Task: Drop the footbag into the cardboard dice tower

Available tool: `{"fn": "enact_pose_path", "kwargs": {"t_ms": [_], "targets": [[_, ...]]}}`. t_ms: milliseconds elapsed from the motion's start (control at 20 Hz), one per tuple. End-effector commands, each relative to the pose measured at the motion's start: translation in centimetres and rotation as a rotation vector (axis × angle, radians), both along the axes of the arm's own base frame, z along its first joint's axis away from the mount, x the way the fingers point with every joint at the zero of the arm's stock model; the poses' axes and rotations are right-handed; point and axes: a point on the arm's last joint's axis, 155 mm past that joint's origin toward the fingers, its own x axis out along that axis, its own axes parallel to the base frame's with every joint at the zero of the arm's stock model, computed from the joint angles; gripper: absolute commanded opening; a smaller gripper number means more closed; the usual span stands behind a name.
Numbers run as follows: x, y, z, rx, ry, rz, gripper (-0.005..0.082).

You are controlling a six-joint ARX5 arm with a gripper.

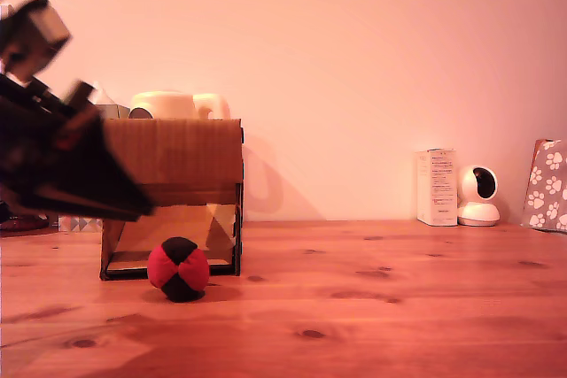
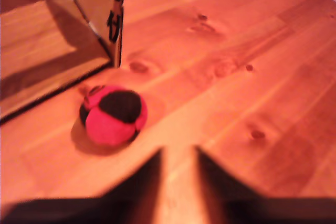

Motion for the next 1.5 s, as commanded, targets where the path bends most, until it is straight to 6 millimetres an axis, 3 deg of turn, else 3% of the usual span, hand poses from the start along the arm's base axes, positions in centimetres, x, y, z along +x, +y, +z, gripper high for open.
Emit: {"fn": "enact_pose_path", "kwargs": {"t_ms": [0,250,600,1050,1150,1300,1350,1450], "targets": [[0.7,-0.1,0.0,0.004,-0.031,0.006,0.0774],[3.2,0.6,-0.5,0.034,-0.099,0.088,0.0775],[5.1,0.0,-2.2,0.025,-0.139,0.098,0.0775],[7.4,-1.1,-5.6,0.057,-0.076,0.095,0.0765],[7.3,-1.1,-6.4,0.072,-0.047,0.093,0.0633],[7.2,-1.0,-6.9,0.086,-0.022,0.091,0.0211],[7.2,-1.0,-6.8,0.085,-0.024,0.091,0.0153],[7.3,-1.3,-6.4,0.076,-0.03,0.084,0.0145]]}}
